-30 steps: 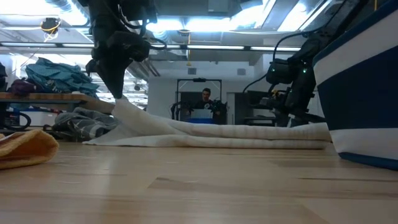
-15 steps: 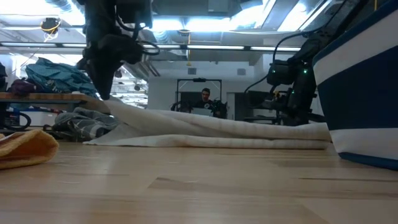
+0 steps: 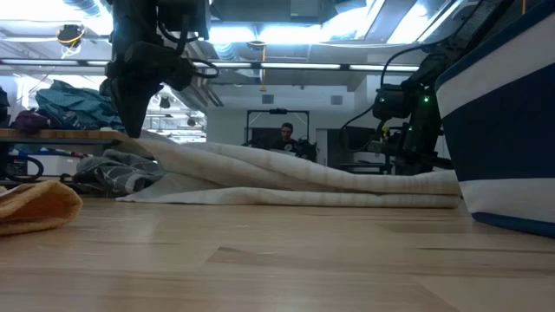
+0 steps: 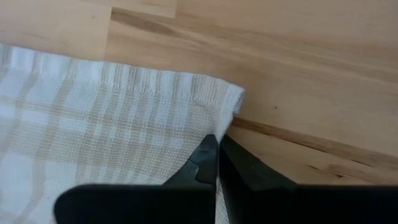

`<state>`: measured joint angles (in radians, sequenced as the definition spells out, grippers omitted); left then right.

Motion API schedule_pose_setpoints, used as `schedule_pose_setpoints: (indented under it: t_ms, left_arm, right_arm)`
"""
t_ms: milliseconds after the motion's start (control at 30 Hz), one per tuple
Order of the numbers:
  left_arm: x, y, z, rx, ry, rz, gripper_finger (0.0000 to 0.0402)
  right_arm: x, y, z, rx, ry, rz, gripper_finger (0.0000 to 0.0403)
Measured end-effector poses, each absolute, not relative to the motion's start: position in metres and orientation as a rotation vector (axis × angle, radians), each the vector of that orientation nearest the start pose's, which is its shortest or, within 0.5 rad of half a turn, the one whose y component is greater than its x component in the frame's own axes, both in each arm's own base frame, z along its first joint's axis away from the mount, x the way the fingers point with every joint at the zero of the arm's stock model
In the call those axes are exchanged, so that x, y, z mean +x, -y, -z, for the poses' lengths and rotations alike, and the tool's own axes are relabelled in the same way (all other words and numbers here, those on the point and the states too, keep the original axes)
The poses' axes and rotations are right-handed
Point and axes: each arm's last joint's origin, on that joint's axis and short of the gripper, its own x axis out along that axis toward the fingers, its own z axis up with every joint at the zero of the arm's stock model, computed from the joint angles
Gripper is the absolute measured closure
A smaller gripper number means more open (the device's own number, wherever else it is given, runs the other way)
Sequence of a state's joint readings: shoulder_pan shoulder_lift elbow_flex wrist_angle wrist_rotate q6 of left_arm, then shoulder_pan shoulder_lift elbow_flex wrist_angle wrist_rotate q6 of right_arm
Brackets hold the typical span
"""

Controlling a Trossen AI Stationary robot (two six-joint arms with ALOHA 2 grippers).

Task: Fold towel
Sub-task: Fold the white kitchen towel

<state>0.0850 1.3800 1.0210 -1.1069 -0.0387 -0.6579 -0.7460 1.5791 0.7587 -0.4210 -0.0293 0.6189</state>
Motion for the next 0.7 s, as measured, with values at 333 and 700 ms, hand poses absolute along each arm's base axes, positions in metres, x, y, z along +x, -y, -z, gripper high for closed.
schedule_pose_setpoints:
  t_ms: [333, 700]
  left_arm:
    - [0.229, -0.0212, -0.2366, -0.548, -1.377, -0.599, 0.0375]
    - [0.2292, -0.0213, -0.2366, -0.567, -1.367, -0.62, 0.0326]
  right_arm:
    - [0.1942, 0.1791, -0.1376, 0.969, -0.978, 0.982, 0.0359]
    - [0.1945, 0.1791, -0.1376, 0.97, -0.976, 0.976, 0.0297]
